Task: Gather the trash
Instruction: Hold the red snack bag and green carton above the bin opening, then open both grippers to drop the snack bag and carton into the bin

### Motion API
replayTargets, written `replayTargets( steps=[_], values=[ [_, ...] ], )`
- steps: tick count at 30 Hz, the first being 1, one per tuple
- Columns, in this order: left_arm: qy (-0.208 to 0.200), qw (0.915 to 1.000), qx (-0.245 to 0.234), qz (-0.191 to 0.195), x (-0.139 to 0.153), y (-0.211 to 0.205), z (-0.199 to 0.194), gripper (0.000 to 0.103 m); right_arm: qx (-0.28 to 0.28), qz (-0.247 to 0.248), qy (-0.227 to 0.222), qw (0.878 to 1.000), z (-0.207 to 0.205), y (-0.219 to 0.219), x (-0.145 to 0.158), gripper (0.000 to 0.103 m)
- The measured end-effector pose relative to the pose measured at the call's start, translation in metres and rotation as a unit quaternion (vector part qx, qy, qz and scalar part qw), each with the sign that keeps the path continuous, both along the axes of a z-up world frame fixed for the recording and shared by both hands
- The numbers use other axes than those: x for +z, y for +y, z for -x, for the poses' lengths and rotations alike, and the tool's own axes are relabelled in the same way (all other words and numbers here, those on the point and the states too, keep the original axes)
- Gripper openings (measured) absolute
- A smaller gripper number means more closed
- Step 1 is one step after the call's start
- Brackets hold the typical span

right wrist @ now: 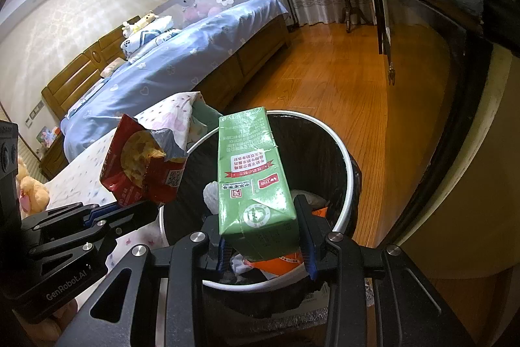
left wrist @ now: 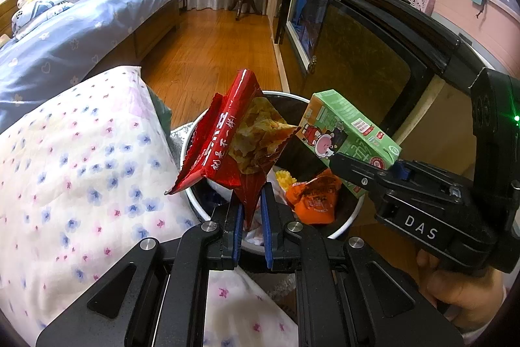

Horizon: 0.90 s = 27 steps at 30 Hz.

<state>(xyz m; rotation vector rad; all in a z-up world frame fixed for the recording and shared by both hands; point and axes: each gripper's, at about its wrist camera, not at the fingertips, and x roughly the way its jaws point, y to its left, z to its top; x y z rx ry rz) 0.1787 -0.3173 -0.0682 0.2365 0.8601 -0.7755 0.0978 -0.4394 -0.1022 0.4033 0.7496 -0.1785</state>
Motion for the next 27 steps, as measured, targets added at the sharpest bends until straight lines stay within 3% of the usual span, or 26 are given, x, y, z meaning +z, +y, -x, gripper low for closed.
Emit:
replayTargets(
  steps=[27],
  values=[
    [0.017,0.9998,0.002,-0.006,-0.006,-0.01,-0.016,0.009,-0.006,-0.003,0.017,1.0,-0.006,-0.009,-0.006,0.035]
  ],
)
